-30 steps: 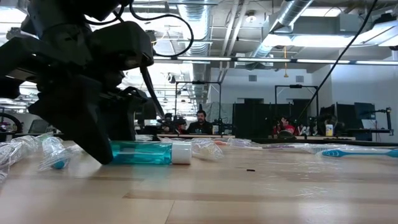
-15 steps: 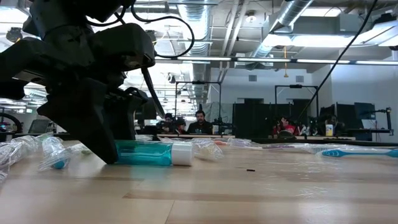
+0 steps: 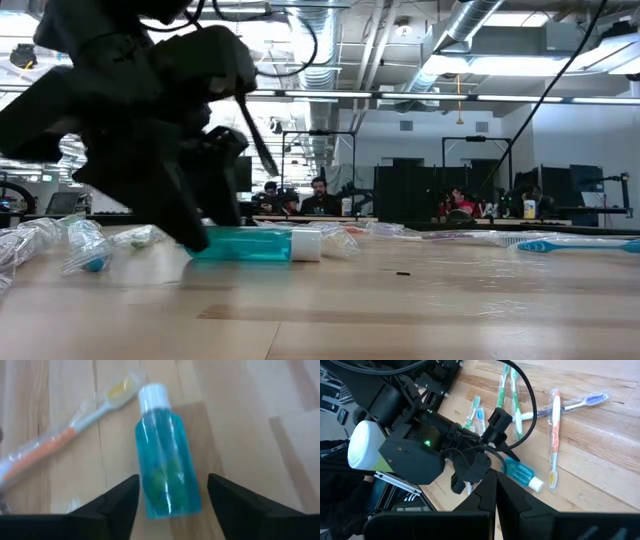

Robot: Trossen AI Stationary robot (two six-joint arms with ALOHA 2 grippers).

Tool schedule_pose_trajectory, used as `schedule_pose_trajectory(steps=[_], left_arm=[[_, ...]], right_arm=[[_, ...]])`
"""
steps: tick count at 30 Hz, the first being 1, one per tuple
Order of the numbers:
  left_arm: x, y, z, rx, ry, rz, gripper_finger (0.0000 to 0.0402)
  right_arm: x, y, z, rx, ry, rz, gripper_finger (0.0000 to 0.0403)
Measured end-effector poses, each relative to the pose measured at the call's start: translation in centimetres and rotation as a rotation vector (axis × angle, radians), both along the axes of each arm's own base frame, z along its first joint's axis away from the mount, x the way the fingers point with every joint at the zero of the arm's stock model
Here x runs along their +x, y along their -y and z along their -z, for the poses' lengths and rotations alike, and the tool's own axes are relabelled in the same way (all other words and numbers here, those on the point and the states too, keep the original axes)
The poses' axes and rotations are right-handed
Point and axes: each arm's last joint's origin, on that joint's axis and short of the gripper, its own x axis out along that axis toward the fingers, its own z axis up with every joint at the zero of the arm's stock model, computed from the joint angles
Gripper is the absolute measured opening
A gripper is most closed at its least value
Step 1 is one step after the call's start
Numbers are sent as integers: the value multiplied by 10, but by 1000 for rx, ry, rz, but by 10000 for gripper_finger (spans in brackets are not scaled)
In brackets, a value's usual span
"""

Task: Pick & Place toothbrushing station
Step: Put the blue mouthwash bottle into the black organizer

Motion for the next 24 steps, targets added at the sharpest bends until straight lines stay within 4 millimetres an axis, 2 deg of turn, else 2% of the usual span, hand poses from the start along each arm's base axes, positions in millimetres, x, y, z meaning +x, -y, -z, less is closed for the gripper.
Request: schedule_pose_trajectory(steps=[5,9,17,24], left_arm=[[9,-1,-8,-6,48,-21,294],[14,-4,-10,-61,79,-28,312],[17,-3,11,-98,8,-20,295],[20,-7,12,-125,12,-63,290]], right_arm=[[0,0,0,-1,0,-1,0],[0,0,0,-2,-1,-2,0],[0,0,0,-3,-1,-1,0],[0,0,0,-2,-2,-1,0]])
